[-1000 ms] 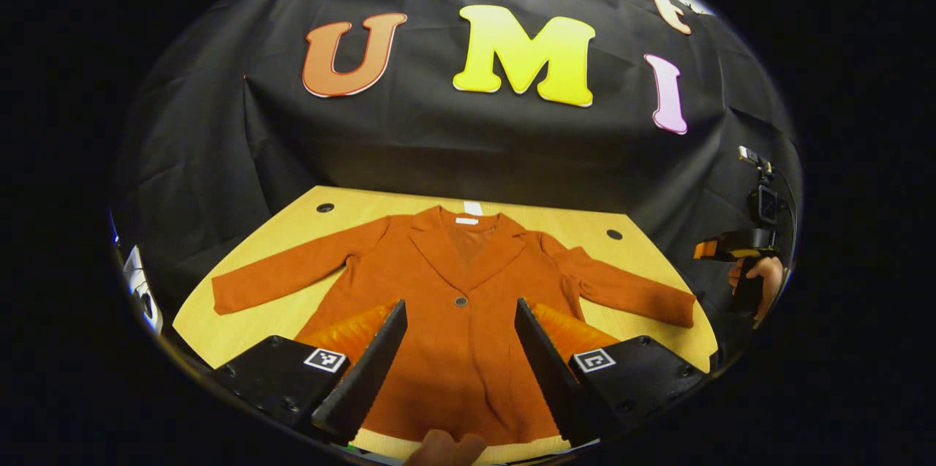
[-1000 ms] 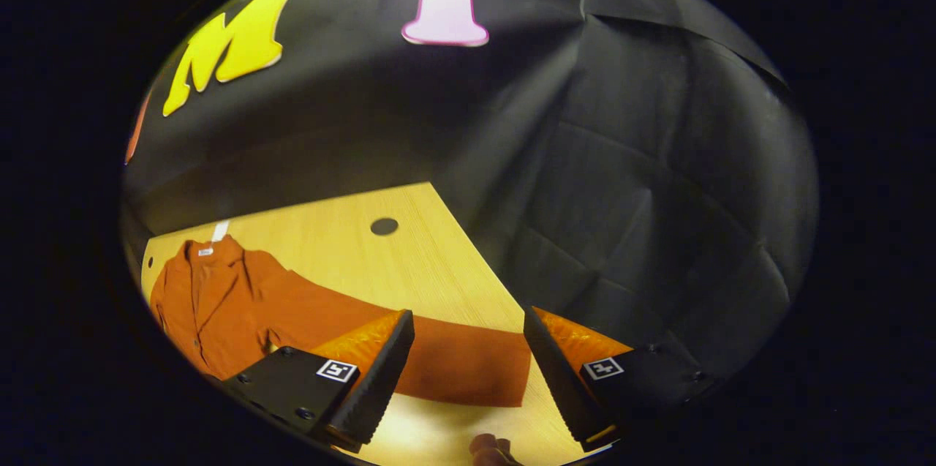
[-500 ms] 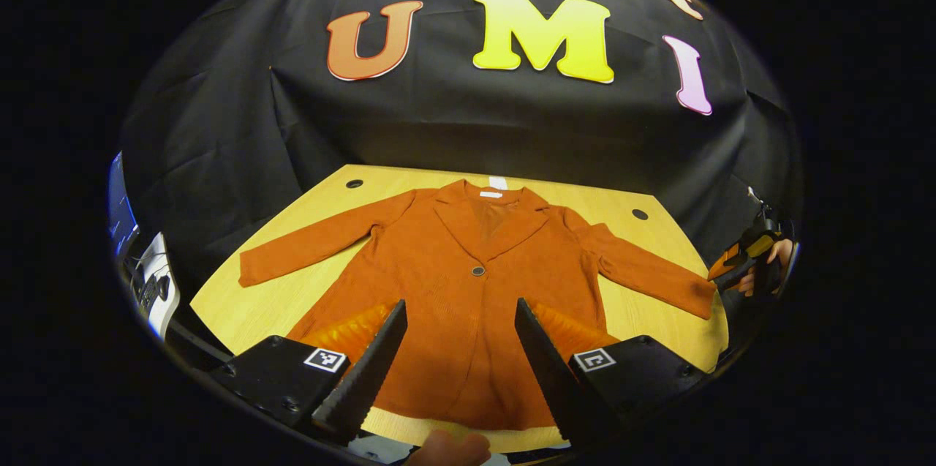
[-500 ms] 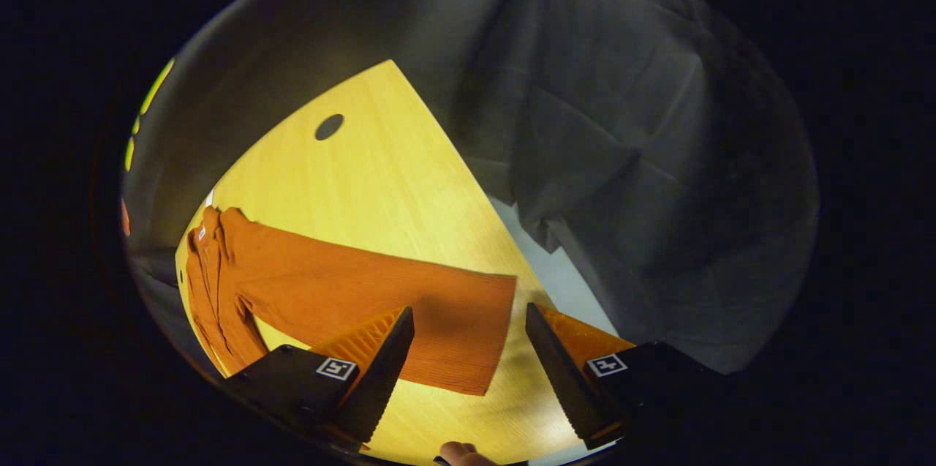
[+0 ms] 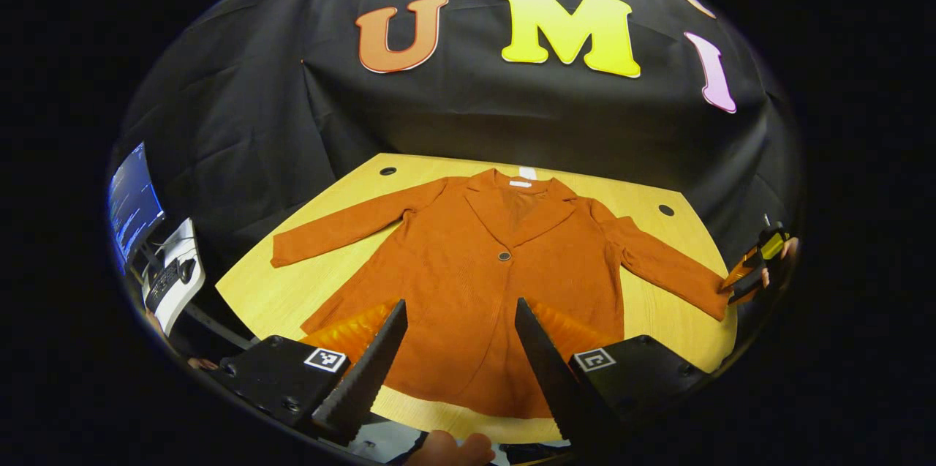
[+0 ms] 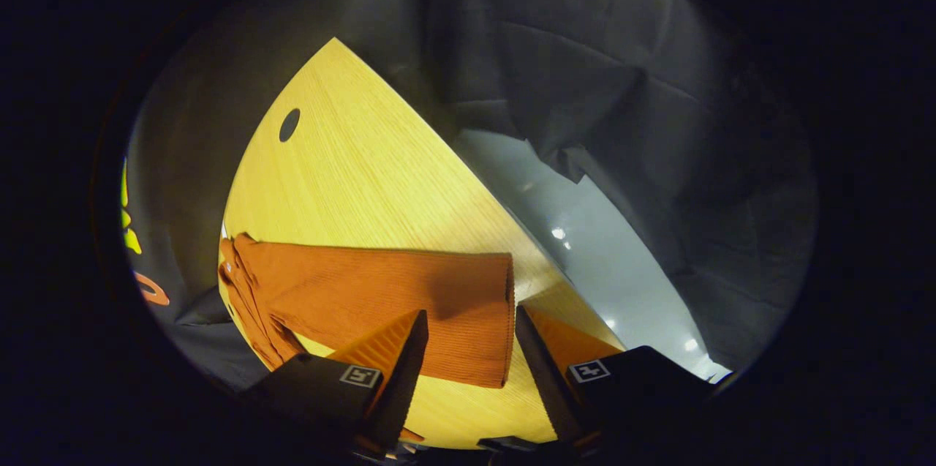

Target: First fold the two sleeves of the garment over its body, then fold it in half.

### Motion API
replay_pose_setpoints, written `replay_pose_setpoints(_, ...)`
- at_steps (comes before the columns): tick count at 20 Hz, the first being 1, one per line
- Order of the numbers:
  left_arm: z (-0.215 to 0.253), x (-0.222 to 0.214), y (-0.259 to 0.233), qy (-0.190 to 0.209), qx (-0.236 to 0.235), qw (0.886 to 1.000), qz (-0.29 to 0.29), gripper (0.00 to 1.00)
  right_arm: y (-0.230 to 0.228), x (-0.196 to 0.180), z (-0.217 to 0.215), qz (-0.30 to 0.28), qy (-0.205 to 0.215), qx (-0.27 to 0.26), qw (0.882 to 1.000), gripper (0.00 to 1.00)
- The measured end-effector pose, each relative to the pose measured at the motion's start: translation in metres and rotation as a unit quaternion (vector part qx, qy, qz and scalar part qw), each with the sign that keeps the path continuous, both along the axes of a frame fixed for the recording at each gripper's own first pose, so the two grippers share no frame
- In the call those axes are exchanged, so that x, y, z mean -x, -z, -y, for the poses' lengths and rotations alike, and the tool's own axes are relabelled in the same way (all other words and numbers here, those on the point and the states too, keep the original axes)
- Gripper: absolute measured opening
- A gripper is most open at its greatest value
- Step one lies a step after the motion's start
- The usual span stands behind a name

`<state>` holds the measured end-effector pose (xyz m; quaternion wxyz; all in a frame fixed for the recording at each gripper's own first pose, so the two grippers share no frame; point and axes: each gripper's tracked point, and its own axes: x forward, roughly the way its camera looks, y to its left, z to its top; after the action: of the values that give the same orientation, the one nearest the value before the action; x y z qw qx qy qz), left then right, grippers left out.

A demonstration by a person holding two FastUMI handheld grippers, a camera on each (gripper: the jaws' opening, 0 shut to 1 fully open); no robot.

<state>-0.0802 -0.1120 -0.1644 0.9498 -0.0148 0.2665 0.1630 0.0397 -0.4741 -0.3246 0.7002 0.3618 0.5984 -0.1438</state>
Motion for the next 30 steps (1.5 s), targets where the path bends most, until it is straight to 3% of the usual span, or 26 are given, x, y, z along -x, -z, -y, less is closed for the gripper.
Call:
replay_pose_setpoints(1,0.001,0.000,-0.003,-0.002,-0.001,1.000,0.002,0.97,-0.003,0.001,-0.004,-0.001,-0.004,-0.008,1.000,0.74)
replay_pose_setpoints(2,0.003,-0.002,-0.003,-0.003,-0.003,1.000,0.004,0.97,0.001,0.000,-0.006,-0.004,-0.005,-0.011,1.000,0.65)
replay_pose_setpoints(5,0.005,-0.008,-0.012,0.007,-0.012,1.000,0.012,0.97,0.009,0.004,-0.010,-0.019,0.010,-0.024,0.999,0.71)
replay_pose_setpoints(8,0.005,-0.027,-0.014,0.024,-0.007,0.999,0.024,0.96,0.009,0.008,0.002,-0.026,0.007,-0.005,1.000,0.32)
replay_pose_setpoints(11,0.007,-0.041,0.001,0.048,0.022,0.999,0.015,0.97,0.009,0.006,0.003,-0.012,-0.007,-0.002,1.000,0.28)
replay_pose_setpoints(13,-0.001,-0.048,0.004,0.064,0.022,0.998,0.011,0.97,0.021,0.009,0.003,-0.020,0.005,0.007,1.000,0.27)
replay_pose_setpoints(15,-0.017,-0.058,0.000,0.076,0.012,0.997,0.017,0.97,0.013,0.008,0.008,-0.022,0.000,0.010,1.000,0.10)
replay_pose_setpoints(17,-0.034,-0.063,0.002,0.080,0.014,0.997,0.017,0.97,0.012,0.010,0.010,-0.029,-0.022,0.029,0.999,0.09)
replay_pose_setpoints(19,-0.048,-0.063,0.007,0.079,0.024,0.996,0.012,0.97,0.009,0.015,0.007,-0.037,-0.040,0.064,0.996,0.02)
replay_pose_setpoints(21,-0.063,-0.063,0.009,0.083,0.022,0.996,0.009,0.97,0.002,0.018,0.004,-0.050,-0.048,0.081,0.994,0.05)
replay_pose_setpoints(25,-0.102,-0.064,0.009,0.110,-0.034,0.993,0.017,1.00,-0.036,-0.003,-0.004,-0.027,-0.059,0.129,0.990,0.02)
replay_pose_setpoints(26,-0.113,-0.061,0.013,0.108,-0.044,0.993,0.014,0.97,-0.049,-0.006,-0.009,-0.021,-0.065,0.132,0.989,0.07)
replay_pose_setpoints(27,-0.121,-0.058,0.020,0.106,-0.042,0.993,0.009,0.97,-0.062,-0.011,-0.015,-0.014,-0.066,0.132,0.989,0.02)
replay_pose_setpoints(30,-0.137,-0.046,0.034,0.094,-0.027,0.995,-0.005,0.97,-0.100,-0.037,-0.048,0.019,-0.063,0.128,0.990,0.04)
